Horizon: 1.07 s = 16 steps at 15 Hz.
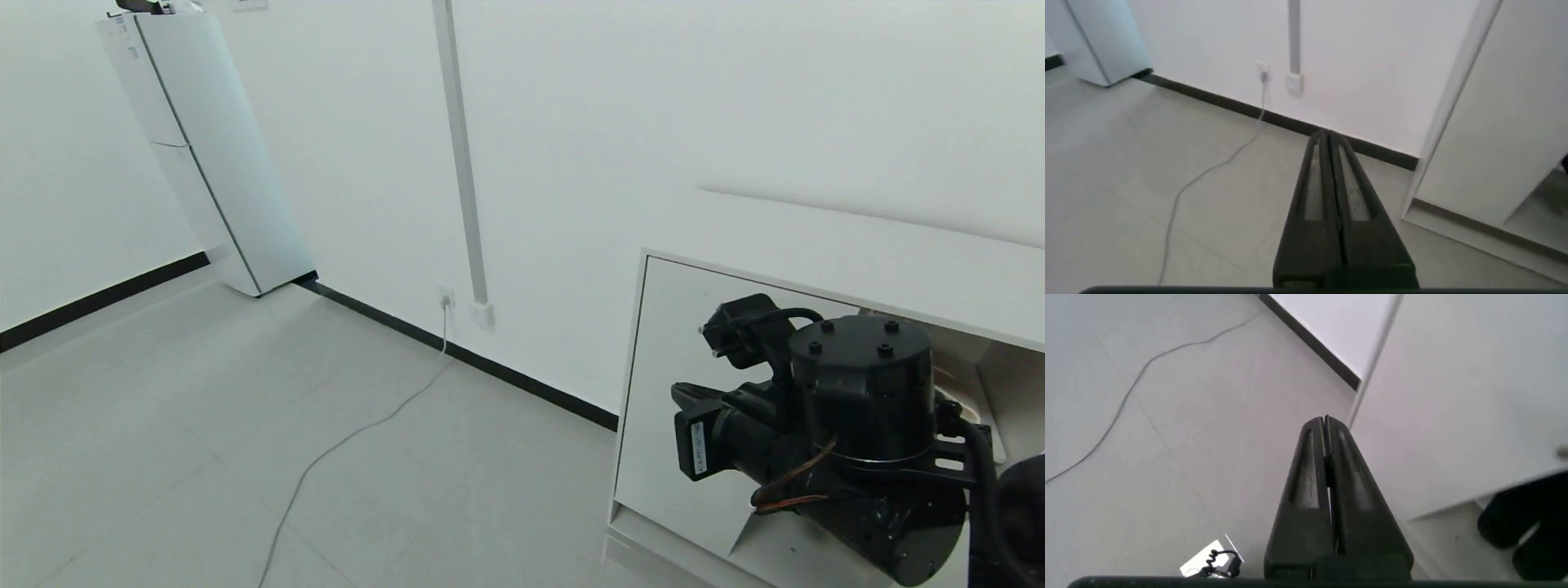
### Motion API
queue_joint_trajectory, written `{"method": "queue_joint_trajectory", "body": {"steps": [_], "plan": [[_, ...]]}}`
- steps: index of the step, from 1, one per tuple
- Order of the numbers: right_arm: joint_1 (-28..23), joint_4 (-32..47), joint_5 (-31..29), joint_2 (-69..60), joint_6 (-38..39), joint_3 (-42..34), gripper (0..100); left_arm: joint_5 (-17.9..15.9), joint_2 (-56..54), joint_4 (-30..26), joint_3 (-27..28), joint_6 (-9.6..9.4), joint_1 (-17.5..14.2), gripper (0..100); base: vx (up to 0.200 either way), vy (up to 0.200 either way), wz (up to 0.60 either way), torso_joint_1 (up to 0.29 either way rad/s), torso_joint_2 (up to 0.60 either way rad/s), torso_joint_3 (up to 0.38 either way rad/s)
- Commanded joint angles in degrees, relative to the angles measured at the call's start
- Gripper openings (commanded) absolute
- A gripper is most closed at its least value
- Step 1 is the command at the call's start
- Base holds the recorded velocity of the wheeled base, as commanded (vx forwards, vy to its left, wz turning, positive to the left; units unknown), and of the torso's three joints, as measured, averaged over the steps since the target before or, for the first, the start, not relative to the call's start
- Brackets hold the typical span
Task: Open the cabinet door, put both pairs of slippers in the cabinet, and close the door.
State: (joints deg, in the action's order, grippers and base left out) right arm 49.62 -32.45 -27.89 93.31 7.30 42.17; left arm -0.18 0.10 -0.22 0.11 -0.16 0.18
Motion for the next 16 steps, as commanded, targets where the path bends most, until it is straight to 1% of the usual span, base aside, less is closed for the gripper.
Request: {"method": "queue_joint_trajectory", "body": {"steps": [1,11,14,16], "plan": [[0.0,0.0,-0.1,0.4,-0.2,-0.2,0,0.0,0.0,0.0,0.0,-0.02,0.0,0,0.0,0.0,0.0,0.095,-0.24,-0.149],[-0.9,-0.5,-0.1,1.0,0.0,-0.3,0,0.0,0.0,0.0,0.0,-0.02,0.0,0,0.0,0.0,-0.6,0.018,-0.03,-0.018],[-1.7,-2.4,-0.1,2.1,0.0,-0.4,0,0.0,0.0,0.0,0.0,-0.02,0.0,0,0.0,0.0,-0.6,0.006,0.01,-0.004],[-1.8,-3.4,-0.1,2.1,-0.2,-1.0,0,0.0,0.0,0.0,0.0,-0.02,0.0,0,0.0,0.0,0.0,0.0,0.0,0.0]]}}
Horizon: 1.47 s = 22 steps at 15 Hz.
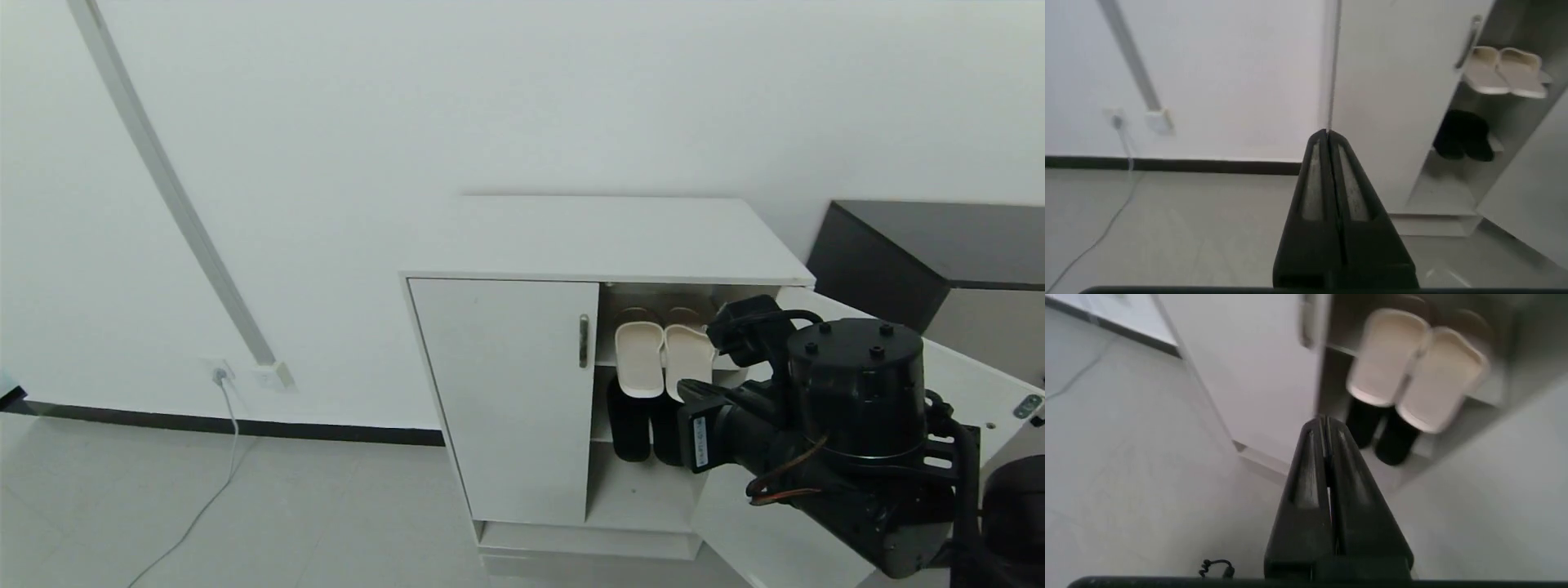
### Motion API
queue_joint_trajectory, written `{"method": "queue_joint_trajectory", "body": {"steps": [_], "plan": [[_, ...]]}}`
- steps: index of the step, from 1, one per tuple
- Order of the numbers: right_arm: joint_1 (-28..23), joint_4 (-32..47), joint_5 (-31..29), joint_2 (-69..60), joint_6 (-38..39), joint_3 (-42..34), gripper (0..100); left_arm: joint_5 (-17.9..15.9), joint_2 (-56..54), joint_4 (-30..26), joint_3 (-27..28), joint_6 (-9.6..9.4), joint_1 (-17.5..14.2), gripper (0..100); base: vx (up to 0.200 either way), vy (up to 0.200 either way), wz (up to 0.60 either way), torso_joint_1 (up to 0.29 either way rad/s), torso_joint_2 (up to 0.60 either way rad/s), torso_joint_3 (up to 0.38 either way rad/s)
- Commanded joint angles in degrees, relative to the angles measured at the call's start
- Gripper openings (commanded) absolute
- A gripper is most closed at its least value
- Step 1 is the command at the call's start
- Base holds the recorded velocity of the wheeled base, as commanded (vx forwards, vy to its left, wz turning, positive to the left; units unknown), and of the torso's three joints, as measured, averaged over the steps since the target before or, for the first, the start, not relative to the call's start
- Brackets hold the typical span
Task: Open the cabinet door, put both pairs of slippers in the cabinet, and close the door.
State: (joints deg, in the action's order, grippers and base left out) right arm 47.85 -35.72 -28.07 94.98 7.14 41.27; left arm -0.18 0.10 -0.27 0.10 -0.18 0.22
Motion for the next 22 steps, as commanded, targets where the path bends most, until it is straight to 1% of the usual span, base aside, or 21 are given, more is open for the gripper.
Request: {"method": "queue_joint_trajectory", "body": {"steps": [1,8,11,17,21,22], "plan": [[-0.1,-0.1,0.0,0.6,0.0,-0.1,0,0.0,0.0,0.0,0.0,0.01,0.0,0,0.0,0.0,0.0,0.0,0.0,0.0],[-0.4,-0.2,0.0,0.9,0.1,-0.1,0,0.2,0.0,0.1,0.0,0.18,0.0,0,0.0,0.0,0.0,0.0,0.0,0.0],[-0.3,-0.2,0.0,1.0,0.1,-0.3,0,0.2,0.0,0.1,0.0,0.09,0.0,0,0.0,0.0,0.0,0.163,-0.39,-0.219],[-0.4,-0.2,0.0,0.9,0.1,-0.2,0,0.2,0.0,0.0,0.0,0.09,0.0,0,0.0,0.0,0.0,0.24,-0.55,-0.31],[-0.4,-0.2,0.0,0.7,0.0,-0.4,0,0.2,0.0,0.1,0.0,0.09,0.0,0,0.0,0.0,0.0,0.038,-0.09,-0.046],[-0.3,-0.2,0.1,0.7,0.0,-0.5,0,0.2,0.0,0.1,0.0,0.09,0.0,0,0.0,0.0,-0.6,0.007,-0.02,-0.012]]}}
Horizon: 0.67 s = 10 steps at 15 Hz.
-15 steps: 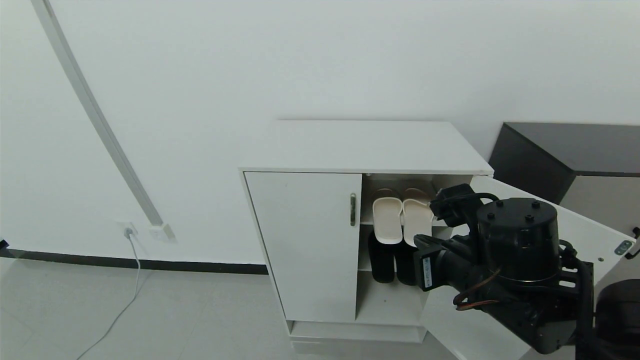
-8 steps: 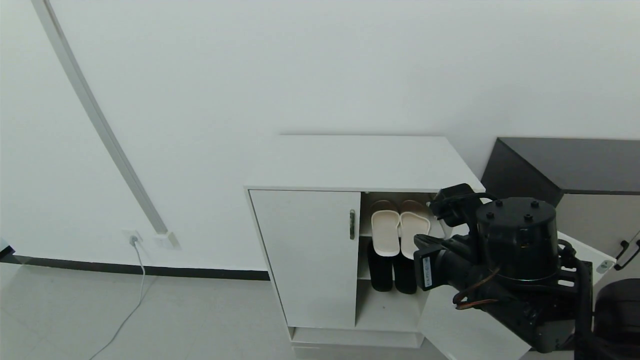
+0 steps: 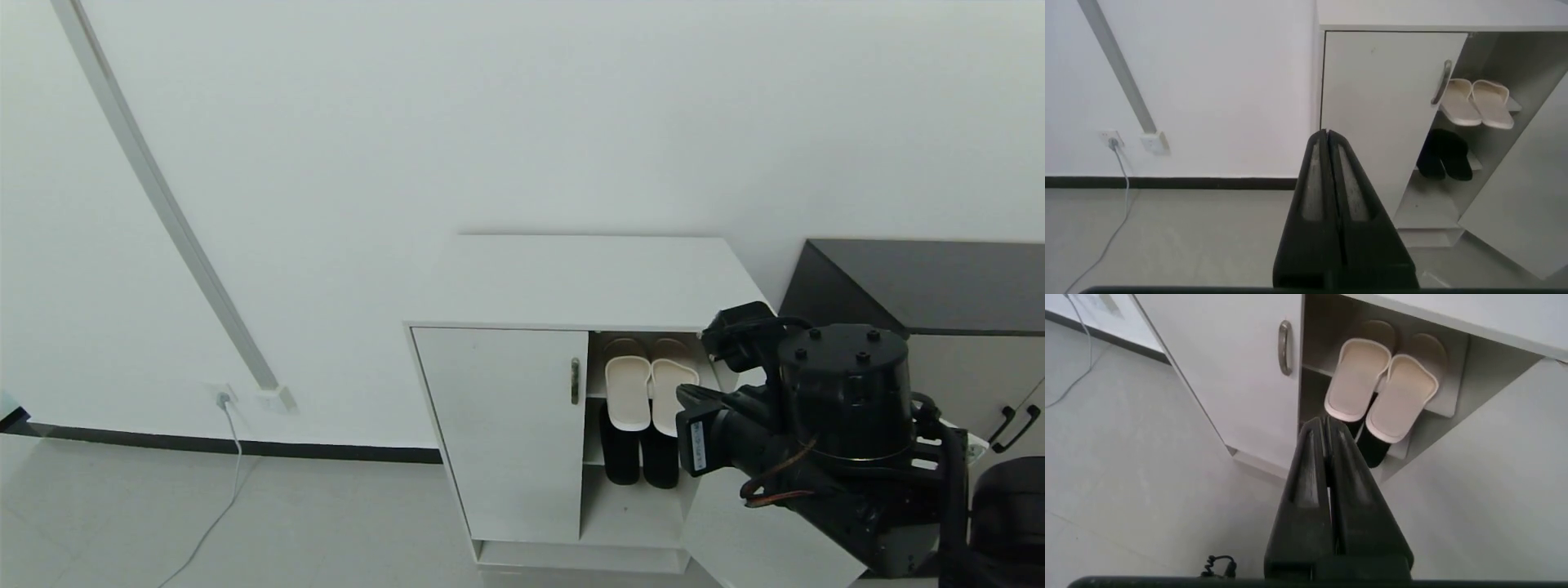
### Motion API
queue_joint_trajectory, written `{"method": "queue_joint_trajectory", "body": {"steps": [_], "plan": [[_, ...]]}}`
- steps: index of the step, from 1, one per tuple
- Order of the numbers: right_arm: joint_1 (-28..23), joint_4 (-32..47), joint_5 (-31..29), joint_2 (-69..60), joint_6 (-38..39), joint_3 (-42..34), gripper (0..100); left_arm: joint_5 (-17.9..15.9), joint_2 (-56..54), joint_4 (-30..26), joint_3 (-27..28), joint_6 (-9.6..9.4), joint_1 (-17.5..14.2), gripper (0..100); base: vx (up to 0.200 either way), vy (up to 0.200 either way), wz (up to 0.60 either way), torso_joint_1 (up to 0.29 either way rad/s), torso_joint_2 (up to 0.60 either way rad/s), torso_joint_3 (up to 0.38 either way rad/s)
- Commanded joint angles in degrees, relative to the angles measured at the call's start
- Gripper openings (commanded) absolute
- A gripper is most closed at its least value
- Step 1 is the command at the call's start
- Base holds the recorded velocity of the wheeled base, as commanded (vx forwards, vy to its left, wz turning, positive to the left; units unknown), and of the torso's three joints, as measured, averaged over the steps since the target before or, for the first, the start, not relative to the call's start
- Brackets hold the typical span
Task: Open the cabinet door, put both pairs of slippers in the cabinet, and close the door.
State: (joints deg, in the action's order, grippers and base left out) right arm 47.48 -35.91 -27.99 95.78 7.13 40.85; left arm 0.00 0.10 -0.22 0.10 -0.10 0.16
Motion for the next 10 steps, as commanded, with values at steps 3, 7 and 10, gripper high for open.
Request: {"method": "queue_joint_trajectory", "body": {"steps": [3,7,10], "plan": [[0.0,0.0,0.1,0.6,0.0,0.0,0,0.0,0.0,0.0,0.0,0.01,0.0,0,0.0,0.0,-0.6,0.001,0.0,0.002],[-0.9,-0.5,0.0,0.9,-0.5,0.1,0,0.0,0.0,0.0,0.0,-0.08,0.0,0,0.0,0.0,-0.3,0.002,0.0,-0.002],[-1.3,-0.9,0.0,0.9,-0.8,0.0,0,0.0,0.0,0.0,0.0,0.01,0.0,0,0.0,0.0,0.0,0.0,0.0,0.0]]}}
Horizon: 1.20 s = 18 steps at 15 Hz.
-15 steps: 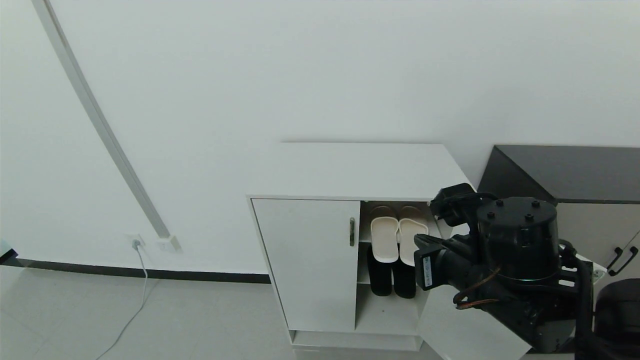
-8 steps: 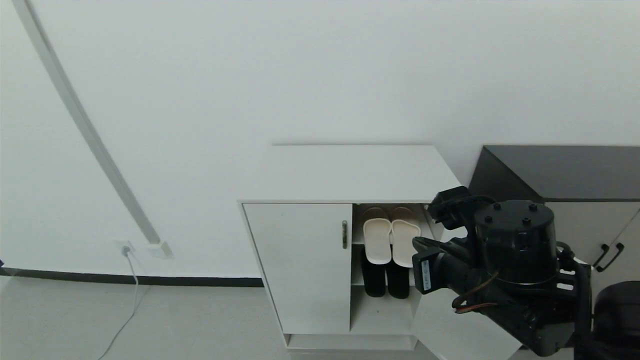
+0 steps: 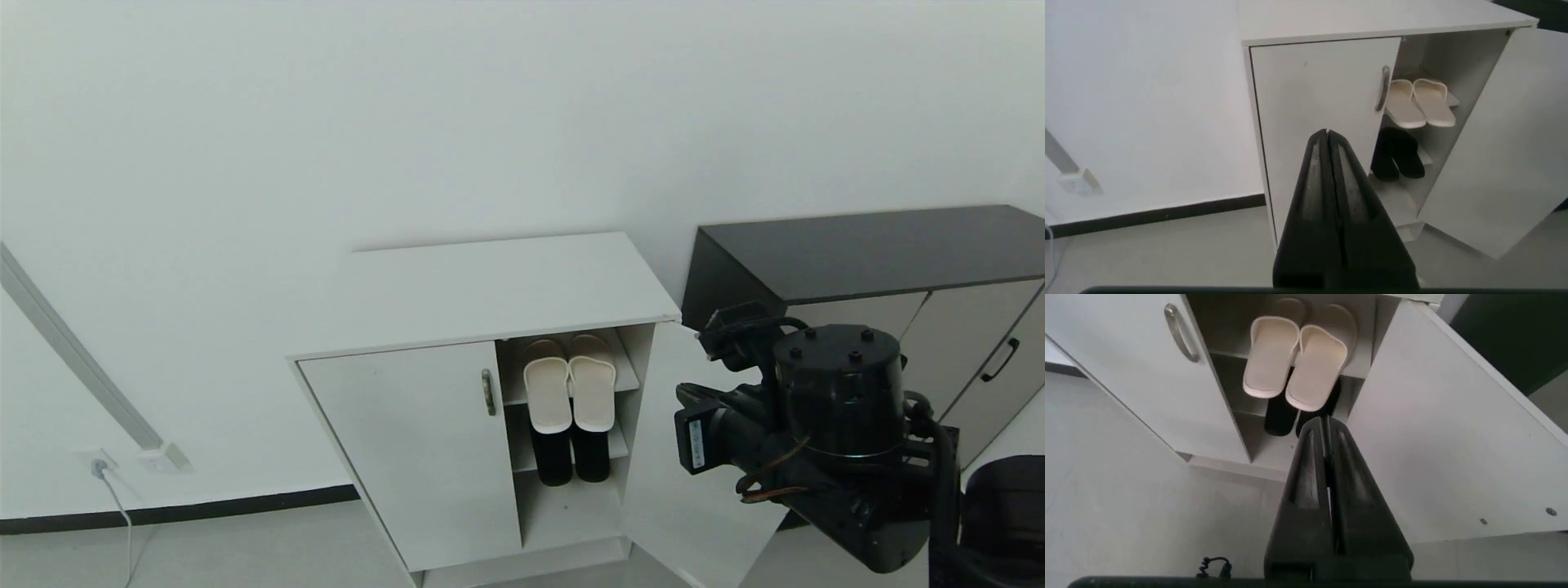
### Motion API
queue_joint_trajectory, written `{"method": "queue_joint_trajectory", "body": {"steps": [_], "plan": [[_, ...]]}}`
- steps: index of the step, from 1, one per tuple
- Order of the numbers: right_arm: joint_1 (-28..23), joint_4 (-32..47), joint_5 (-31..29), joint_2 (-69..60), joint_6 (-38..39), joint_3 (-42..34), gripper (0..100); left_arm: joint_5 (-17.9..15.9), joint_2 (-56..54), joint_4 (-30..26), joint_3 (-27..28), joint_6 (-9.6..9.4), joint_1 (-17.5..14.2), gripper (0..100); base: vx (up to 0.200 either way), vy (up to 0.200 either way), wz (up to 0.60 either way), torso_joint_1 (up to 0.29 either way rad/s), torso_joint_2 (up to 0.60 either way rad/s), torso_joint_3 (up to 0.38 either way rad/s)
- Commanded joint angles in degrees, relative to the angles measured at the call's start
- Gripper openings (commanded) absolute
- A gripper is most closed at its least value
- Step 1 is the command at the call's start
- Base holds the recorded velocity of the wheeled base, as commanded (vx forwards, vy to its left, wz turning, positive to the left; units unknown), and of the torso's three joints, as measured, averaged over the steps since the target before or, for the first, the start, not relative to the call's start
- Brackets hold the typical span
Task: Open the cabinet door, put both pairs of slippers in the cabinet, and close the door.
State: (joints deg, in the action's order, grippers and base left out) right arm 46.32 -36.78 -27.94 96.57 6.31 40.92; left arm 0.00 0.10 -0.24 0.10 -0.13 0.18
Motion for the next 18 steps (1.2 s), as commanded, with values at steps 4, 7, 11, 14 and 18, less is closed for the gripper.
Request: {"method": "queue_joint_trajectory", "body": {"steps": [4,7,11,14,18], "plan": [[-1.0,0.0,0.0,0.1,-0.4,0.0,0,0.0,0.0,0.0,0.0,0.05,0.0,0,-0.15,0.0,0.0,0.004,0.0,0.002],[-2.5,0.0,0.0,0.2,-0.9,0.2,0,0.0,0.0,0.0,0.0,0.05,0.0,0,-0.2,0.0,0.0,0.001,0.0,0.004],[-6.2,-0.9,0.3,0.2,-2.3,0.6,0,0.0,0.0,0.1,0.0,0.05,0.0,0,0.0,0.0,0.0,0.0,0.0,0.0],[-7.2,-3.2,1.9,1.1,-2.3,0.4,0,0.0,0.0,0.1,0.0,0.13,0.0,0,0.0,0.0,-0.4,0.011,0.0,0.003],[-10.7,-3.7,1.9,1.7,-2.7,1.4,0,0.0,0.0,0.1,0.0,0.22,0.0,0,0.0,0.0,-0.15,-0.002,0.0,0.001]]}}
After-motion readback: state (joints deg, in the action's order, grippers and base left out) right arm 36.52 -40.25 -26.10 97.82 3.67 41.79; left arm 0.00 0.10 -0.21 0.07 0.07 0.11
